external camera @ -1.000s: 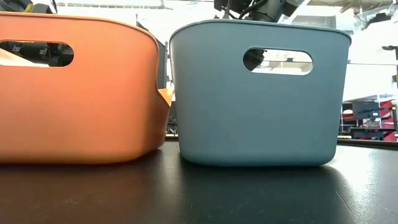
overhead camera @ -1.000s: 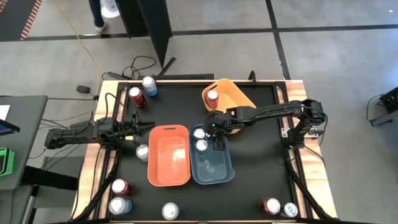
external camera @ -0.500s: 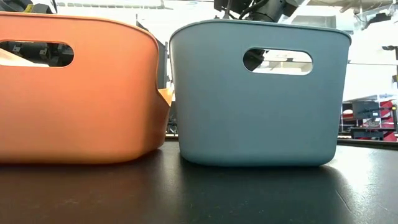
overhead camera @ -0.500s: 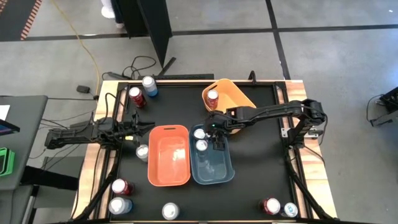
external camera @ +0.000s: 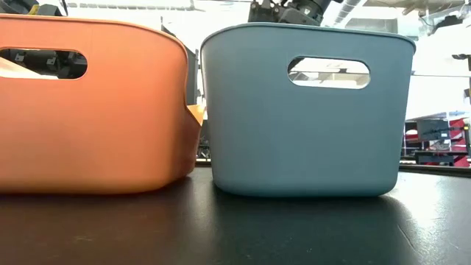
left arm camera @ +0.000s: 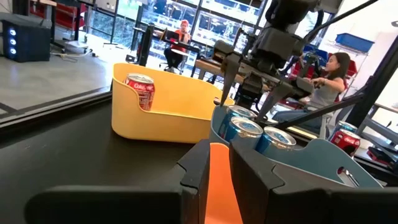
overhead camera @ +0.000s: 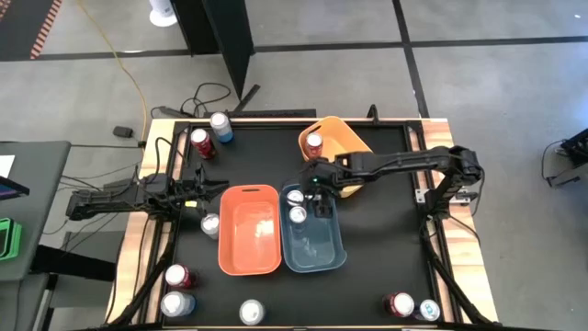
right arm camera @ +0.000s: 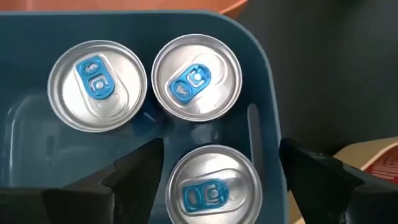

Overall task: Sort soda cans
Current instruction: Put the bottom right red soda can into the yellow bin

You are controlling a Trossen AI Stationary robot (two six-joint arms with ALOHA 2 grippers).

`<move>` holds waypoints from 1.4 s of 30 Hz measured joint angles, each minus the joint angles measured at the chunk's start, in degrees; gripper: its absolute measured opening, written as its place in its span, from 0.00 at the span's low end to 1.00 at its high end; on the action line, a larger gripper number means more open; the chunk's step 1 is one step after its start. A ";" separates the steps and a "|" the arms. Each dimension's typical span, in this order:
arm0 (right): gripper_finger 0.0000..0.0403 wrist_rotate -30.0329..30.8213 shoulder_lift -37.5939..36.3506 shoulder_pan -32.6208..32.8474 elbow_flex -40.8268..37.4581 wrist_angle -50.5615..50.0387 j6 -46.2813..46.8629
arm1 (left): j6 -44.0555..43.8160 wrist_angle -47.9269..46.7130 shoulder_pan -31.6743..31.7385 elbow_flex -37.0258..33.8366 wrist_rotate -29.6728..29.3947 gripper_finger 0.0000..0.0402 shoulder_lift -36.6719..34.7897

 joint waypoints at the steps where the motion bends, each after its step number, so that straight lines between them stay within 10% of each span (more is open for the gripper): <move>1: 0.83 0.02 0.00 0.00 0.75 -1.05 -0.13 | 0.00 0.00 0.01 -0.01 0.00 0.15 0.00; 13: 0.81 1.42 -6.05 2.84 6.55 -6.07 -2.97 | -2.43 0.84 0.00 -0.02 -0.07 0.15 0.00; 30: 0.75 11.87 -43.27 8.03 -26.85 14.02 13.88 | 9.66 18.16 0.02 -0.04 -0.59 0.15 0.04; 42: 0.75 27.74 -48.43 17.43 -38.52 18.42 24.77 | 16.83 18.81 0.02 -0.04 -0.90 0.15 0.04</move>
